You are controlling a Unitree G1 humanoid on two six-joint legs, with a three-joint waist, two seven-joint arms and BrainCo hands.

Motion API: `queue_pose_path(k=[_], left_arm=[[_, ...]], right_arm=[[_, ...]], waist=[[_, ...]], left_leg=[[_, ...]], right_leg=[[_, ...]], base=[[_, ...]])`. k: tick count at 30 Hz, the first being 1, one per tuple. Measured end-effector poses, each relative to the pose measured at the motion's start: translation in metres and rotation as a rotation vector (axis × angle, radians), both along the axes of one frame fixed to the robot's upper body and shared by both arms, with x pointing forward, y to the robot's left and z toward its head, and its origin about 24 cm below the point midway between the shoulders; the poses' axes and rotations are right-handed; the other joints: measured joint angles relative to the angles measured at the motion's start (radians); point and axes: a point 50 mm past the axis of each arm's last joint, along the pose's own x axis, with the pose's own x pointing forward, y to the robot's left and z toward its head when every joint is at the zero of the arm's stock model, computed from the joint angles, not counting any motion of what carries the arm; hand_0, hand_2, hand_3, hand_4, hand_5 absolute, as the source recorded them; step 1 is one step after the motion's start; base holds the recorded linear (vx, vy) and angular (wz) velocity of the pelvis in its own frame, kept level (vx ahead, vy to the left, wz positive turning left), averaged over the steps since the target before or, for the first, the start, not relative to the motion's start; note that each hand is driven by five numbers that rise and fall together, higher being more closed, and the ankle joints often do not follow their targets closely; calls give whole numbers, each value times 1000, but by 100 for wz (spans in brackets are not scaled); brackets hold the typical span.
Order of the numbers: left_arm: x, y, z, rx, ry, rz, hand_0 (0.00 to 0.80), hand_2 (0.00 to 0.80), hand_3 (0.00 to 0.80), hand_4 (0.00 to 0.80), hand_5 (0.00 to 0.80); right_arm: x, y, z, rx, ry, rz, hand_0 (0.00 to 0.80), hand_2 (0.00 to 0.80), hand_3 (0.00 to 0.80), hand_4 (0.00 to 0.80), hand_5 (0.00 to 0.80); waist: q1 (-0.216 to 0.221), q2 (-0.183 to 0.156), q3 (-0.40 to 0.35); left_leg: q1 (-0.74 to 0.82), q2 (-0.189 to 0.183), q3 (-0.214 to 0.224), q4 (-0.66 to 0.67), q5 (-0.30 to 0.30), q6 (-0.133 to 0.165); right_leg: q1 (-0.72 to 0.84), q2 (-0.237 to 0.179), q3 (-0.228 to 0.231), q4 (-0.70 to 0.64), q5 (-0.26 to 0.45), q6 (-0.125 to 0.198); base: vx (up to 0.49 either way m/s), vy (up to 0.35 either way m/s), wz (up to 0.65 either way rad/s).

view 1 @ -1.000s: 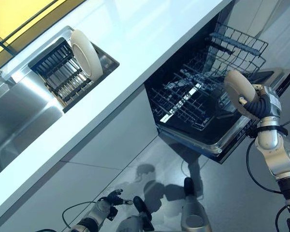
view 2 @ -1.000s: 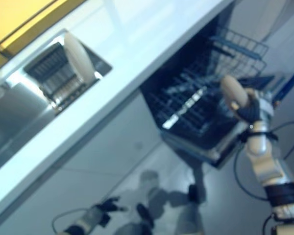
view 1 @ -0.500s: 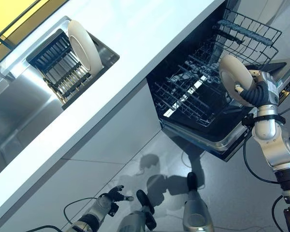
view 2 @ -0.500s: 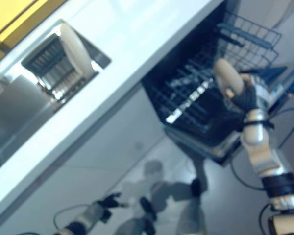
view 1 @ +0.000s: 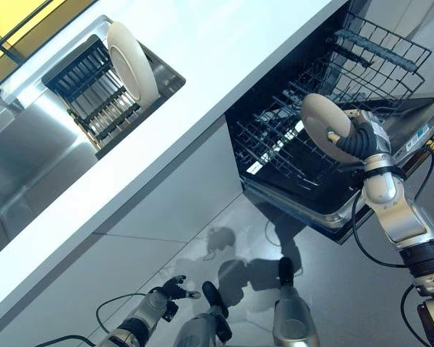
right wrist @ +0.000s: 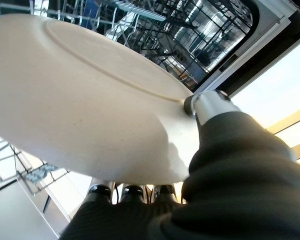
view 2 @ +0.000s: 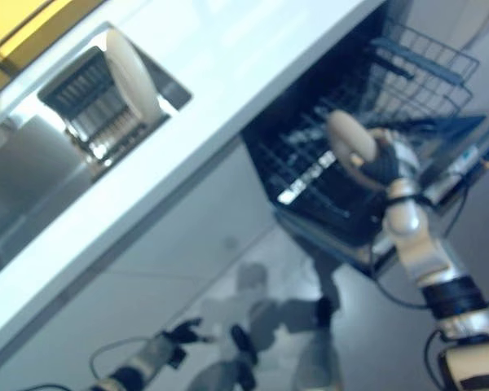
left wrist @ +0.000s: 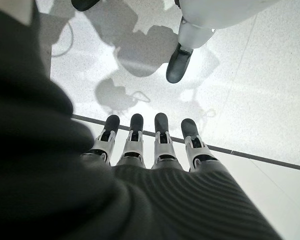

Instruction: Take plates into dishwasher

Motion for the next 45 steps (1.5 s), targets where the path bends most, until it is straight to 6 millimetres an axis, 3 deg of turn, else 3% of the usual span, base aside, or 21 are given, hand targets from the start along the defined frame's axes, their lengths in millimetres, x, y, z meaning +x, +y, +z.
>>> queue_pose_path(k=[7, 14, 24, 33, 45], left_arm=[[1, 0, 0, 3, -1, -1, 0, 0, 0, 0, 0], [2, -1, 1, 9, -2, -23, 0, 0, 0, 0, 0], [8, 0, 4, 15, -16, -33, 0, 0, 0, 0, 0], [12, 10, 8, 47, -33, -53, 0, 0, 0, 0, 0], [23, 6, 15, 45, -70, -80, 0, 0, 0, 0, 0]], right_arm=[[6, 4, -11, 8, 44, -7, 800, 800, 800, 800, 800], [16, 5, -5, -6, 41, -27, 800, 800, 800, 800, 800], [26, -12, 1, -29, 67, -119, 800, 800, 800, 800, 800], [35, -17, 11, -50, 73, -167, 800, 800, 800, 800, 800], [38, -25, 16, -67, 86, -211, 800, 800, 800, 800, 800]], waist=[[7, -4, 3], [30, -7, 6], [57, -6, 31], [63, -1, 59], [86, 7, 67]], left_leg=[[-10, 3, -20, 0, 6, 0], [-18, 5, -27, 0, 12, -1], [-43, 4, -52, 0, 20, 0], [-55, 2, -60, 0, 24, 1], [-72, -8, -82, 0, 28, 5]], right_leg=[[3, -1, -18, 1, 1, -2], [0, 2, -26, 1, -1, 1], [-10, 1, -48, 1, 1, -4], [-17, -1, -55, 1, 2, -5], [-24, -11, -71, 2, 3, -5]], base=[[12, -34, 8], [-2, -30, 3], [7, -33, 6], [-3, -20, 2], [-10, 2, 3]])
